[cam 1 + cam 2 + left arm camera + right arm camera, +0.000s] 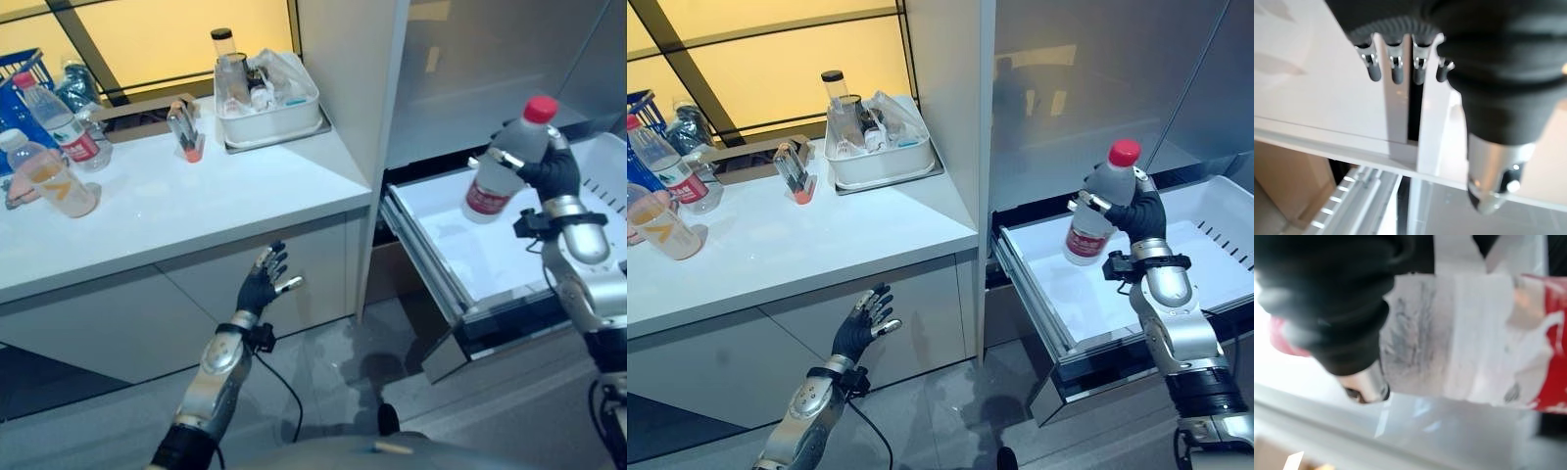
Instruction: Take the drinks into the refrigerator
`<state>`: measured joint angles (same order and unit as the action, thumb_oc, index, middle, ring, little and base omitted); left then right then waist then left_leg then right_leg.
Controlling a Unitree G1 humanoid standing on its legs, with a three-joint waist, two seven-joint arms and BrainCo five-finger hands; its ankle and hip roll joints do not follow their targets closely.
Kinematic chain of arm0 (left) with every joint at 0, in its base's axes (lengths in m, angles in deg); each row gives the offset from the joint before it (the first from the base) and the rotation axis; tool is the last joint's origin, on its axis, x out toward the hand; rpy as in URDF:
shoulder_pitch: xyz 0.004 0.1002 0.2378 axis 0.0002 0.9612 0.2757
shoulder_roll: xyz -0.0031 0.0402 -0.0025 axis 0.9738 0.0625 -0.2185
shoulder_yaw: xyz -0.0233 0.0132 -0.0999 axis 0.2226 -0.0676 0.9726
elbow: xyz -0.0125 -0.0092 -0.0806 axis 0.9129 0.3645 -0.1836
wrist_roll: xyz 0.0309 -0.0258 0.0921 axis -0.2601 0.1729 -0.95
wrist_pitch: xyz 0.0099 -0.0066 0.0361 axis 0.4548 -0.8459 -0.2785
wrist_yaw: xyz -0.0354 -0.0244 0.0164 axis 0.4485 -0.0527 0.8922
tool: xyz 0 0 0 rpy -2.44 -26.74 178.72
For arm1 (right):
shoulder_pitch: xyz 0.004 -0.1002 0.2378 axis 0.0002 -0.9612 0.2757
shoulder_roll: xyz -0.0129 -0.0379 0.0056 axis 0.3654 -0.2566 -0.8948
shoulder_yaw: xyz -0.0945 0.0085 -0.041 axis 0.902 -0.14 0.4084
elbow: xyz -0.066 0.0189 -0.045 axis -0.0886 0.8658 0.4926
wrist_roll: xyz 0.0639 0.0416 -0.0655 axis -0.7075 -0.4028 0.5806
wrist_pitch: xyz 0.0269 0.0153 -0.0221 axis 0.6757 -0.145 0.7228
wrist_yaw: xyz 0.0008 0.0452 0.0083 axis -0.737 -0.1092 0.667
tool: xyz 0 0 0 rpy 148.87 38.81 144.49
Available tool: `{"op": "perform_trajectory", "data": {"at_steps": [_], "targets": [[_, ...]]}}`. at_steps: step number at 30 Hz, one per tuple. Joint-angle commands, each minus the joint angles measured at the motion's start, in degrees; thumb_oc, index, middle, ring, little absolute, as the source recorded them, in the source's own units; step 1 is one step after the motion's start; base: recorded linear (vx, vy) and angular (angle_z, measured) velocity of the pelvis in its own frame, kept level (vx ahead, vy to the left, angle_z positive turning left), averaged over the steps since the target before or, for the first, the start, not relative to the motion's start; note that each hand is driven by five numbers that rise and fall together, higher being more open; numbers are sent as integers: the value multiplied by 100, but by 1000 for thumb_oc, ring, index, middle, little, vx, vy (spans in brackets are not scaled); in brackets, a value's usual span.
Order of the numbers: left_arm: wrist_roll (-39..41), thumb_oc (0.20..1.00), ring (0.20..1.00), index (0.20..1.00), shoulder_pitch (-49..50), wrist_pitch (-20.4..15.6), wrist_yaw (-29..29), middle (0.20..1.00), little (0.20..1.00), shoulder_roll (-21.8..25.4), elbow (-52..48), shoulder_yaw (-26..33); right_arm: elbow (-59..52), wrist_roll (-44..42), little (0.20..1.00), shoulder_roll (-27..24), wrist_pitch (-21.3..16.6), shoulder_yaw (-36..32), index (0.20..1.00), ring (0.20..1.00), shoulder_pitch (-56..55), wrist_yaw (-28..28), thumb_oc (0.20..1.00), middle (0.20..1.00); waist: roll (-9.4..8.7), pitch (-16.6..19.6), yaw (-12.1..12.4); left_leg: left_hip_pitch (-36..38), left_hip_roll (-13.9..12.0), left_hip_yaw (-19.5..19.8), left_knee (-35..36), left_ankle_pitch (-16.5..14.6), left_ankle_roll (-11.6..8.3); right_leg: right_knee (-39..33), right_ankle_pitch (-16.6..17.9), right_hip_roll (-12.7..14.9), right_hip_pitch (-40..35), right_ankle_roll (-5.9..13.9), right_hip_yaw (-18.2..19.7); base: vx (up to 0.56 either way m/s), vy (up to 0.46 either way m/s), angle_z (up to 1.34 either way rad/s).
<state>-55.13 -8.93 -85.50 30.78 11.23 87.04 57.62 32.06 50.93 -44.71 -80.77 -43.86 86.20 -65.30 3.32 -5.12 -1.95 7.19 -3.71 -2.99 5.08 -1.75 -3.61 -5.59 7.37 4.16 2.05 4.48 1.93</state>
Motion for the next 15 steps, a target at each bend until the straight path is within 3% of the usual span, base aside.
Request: {"op": "perform_trajectory", "data": {"at_steps": [1,4,5,8,12,14,15], "targets": [[183,1000,1000,1000,-47,-294,-180,1000,1000,447,-433,-51,197,296,200,-230,-339,-284,200,200,539,42,200,200,-568,254,128,-290,335,140,-96,-111,271,120,-381,140,-354,219,-224,0,0,0],[248,1000,1000,1000,-43,-335,-257,1000,1000,541,-681,-78,1120,675,200,-277,-157,106,200,200,691,-70,200,200,-569,189,159,-309,340,155,-106,-103,267,130,-375,140,-346,213,-231,0,0,0],[394,1000,1000,1000,-46,-347,-362,1000,1000,613,-837,-194,2004,993,200,-267,39,565,200,200,970,-185,200,200,-562,118,218,-294,330,179,-100,-153,271,128,-419,134,-360,218,-233,-50,-5,-1],[475,1000,1000,1000,-108,-336,-419,1000,1000,642,-935,-291,2705,1308,200,-179,156,1058,200,200,1308,-311,200,200,-553,23,256,-350,333,187,-116,-131,272,147,-406,132,-299,214,-232,-36,1,0],[597,1000,1000,1000,-360,-337,-488,1000,1000,633,-1058,-522,4399,2205,200,279,350,2036,200,200,2226,-365,200,200,-528,-218,359,-583,369,259,-196,-70,291,197,-355,144,-121,199,-273,-73,6,-1],[605,1000,1000,1000,-399,-326,-497,1000,1000,633,-1079,-563,4686,2361,200,383,354,2155,200,200,2366,-341,200,200,-524,-261,382,-629,372,273,-205,-57,295,213,-350,145,-82,197,-281,-60,2,11],[625,1000,1000,1000,-481,-312,-519,1000,1000,632,-1109,-642,4966,3099,200,554,439,2677,200,200,2696,-420,200,200,-519,-368,427,-737,380,308,-206,-11,293,231,-327,152,20,187,-290,-80,-3,14]]}}
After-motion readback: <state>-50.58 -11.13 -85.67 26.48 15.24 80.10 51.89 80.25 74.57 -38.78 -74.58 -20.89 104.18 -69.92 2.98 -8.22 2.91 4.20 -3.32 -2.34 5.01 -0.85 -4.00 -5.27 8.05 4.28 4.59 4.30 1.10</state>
